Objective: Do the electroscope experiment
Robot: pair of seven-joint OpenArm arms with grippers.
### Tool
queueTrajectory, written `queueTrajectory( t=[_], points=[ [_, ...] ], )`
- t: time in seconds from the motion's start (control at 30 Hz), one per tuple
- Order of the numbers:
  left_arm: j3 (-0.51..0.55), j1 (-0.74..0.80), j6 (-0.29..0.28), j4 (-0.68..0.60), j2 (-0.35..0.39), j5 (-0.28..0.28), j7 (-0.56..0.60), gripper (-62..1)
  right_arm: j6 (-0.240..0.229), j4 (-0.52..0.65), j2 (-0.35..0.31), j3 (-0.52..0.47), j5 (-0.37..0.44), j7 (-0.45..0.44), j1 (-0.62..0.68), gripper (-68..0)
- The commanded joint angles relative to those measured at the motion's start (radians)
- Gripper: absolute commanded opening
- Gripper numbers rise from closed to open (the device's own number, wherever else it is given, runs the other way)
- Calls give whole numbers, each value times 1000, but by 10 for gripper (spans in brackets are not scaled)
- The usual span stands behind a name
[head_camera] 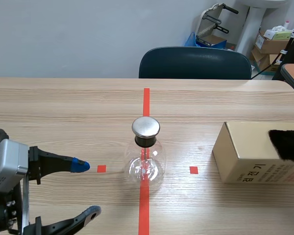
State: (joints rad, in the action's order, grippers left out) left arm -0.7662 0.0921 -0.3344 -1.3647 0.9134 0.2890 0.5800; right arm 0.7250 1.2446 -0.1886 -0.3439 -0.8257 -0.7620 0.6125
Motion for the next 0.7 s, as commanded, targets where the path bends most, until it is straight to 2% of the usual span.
queueTrajectory(
  t=[0.0,0.4,0.67],
  points=[
    [0,6,-1,-20,17,7,16,-114,58,-2,-15,-5,-2,0,-12,-667],
    [0,51,-5,-85,168,12,142,-114,58,-68,23,-16,-161,89,-56,-667],
    [0,103,-6,-96,227,11,191,-114,58,-90,34,-16,-179,110,-58,-668]
  ],
)
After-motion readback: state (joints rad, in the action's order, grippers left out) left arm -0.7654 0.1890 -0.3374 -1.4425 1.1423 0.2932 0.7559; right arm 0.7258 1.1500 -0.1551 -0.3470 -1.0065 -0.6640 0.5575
